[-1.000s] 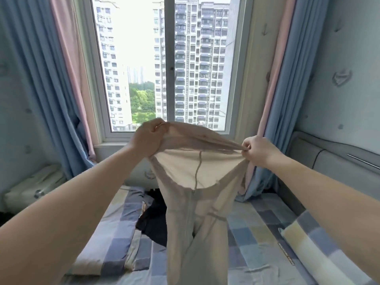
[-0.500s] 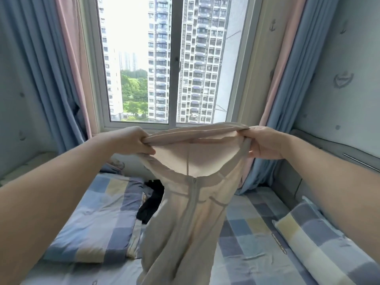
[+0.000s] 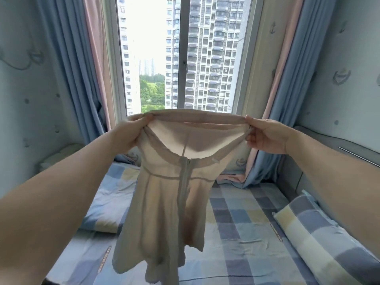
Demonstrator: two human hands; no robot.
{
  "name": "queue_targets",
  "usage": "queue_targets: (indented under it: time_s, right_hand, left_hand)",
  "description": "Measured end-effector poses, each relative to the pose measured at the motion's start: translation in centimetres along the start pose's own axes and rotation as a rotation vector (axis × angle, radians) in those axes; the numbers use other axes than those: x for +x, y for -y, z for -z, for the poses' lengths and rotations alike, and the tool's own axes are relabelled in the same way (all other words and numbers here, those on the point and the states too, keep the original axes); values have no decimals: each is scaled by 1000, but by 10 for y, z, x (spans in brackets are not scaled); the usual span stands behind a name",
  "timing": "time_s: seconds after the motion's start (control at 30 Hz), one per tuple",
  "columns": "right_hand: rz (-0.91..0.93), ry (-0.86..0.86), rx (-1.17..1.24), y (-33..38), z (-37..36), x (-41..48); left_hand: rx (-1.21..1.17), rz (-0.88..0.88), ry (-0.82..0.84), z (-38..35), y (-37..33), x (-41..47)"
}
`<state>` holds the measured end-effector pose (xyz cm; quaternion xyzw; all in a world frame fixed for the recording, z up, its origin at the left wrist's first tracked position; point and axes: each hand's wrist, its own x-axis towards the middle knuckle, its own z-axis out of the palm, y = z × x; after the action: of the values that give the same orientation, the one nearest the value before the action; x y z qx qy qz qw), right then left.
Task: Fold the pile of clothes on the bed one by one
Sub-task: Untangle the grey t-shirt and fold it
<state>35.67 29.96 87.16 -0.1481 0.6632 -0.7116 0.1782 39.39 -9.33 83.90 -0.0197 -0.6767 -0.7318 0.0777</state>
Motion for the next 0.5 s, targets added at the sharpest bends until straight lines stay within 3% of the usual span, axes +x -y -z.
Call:
queue_targets:
  time_s: [0.1, 0.27, 0.5]
  right_hand:
    - [54, -10, 74, -3, 1, -43]
    - [116, -9, 160, -3, 8, -110]
    - [215, -206, 20, 5, 32, -167]
  left_hand:
    - [-15, -65, -171, -28, -4, -37]
    - [82, -156, -261, -66, -19, -101]
    - [318, -289, -325, -117, -38, -149]
